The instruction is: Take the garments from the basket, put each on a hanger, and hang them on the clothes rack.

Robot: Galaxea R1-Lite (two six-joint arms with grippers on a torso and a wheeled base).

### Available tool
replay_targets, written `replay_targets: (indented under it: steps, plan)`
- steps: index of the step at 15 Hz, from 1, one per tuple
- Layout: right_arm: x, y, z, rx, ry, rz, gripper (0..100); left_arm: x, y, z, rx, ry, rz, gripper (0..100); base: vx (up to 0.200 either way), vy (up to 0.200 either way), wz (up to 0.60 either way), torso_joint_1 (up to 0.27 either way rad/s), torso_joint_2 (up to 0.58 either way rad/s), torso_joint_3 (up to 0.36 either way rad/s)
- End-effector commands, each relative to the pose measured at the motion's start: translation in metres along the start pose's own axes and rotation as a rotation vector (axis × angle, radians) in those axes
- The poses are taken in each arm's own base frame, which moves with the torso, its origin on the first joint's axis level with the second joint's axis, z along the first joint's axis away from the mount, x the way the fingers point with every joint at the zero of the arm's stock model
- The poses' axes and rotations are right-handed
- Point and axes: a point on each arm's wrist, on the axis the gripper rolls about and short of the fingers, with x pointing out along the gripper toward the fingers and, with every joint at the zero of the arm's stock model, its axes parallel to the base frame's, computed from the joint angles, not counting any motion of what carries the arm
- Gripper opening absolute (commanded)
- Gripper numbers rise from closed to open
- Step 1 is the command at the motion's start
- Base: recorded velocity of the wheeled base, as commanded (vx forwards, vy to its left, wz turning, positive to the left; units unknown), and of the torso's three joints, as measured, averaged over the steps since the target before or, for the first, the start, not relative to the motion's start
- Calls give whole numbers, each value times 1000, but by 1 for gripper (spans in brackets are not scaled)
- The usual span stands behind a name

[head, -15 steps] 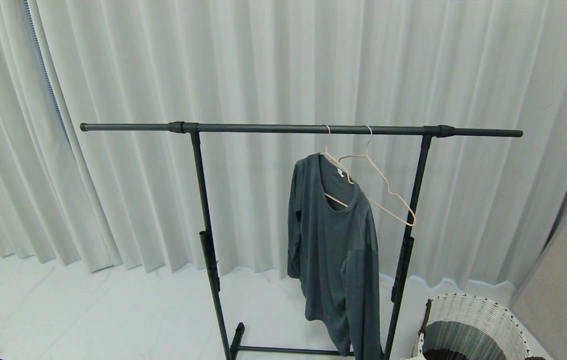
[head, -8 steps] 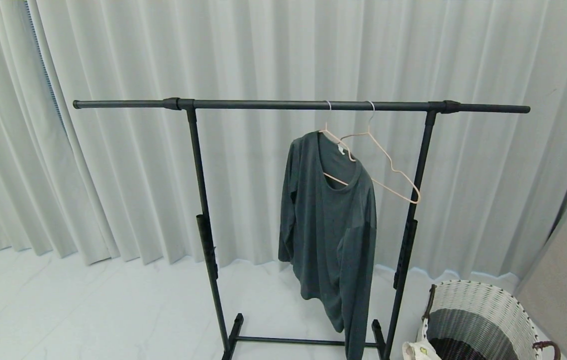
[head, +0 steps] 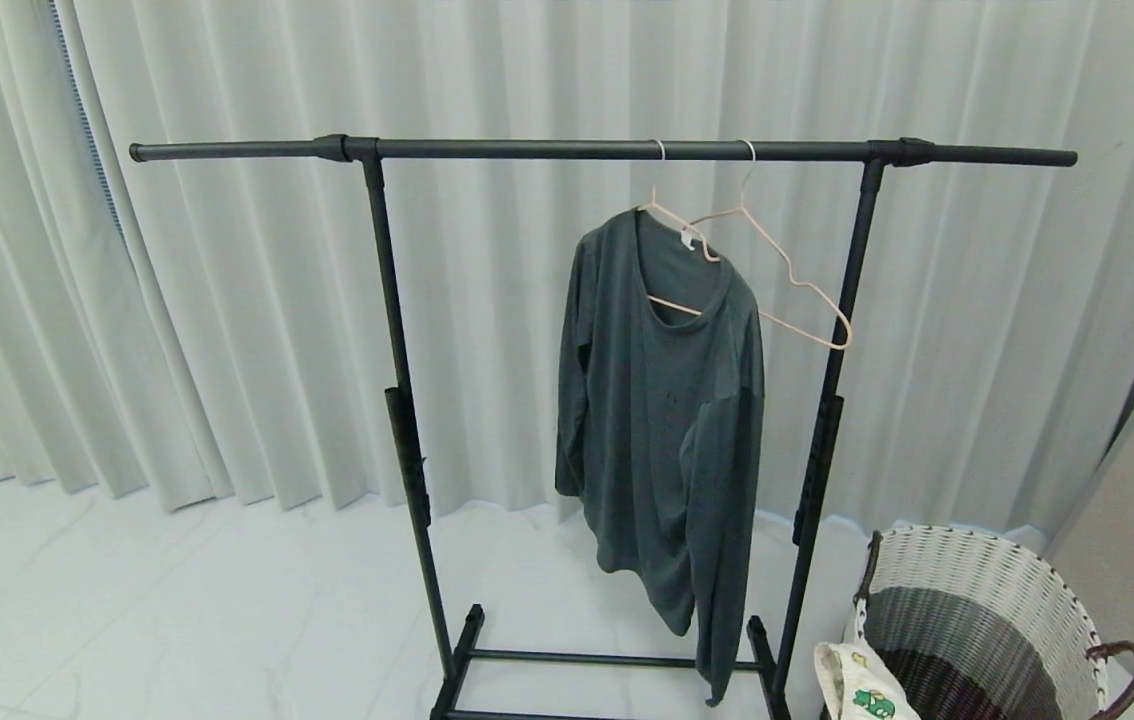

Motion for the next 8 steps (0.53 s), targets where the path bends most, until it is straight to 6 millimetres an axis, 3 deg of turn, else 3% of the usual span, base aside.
replay_targets:
  steps: [1, 8]
  plan:
    - [0, 1, 0, -7, 3, 3, 100, -1, 0, 0, -5, -19, 4, 100, 0, 0, 0, -232, 466, 242]
    - [0, 1, 0, -7, -2, 5, 100, -1, 0, 0, -31, -16, 3, 100, 0, 0, 0, -215, 415, 203]
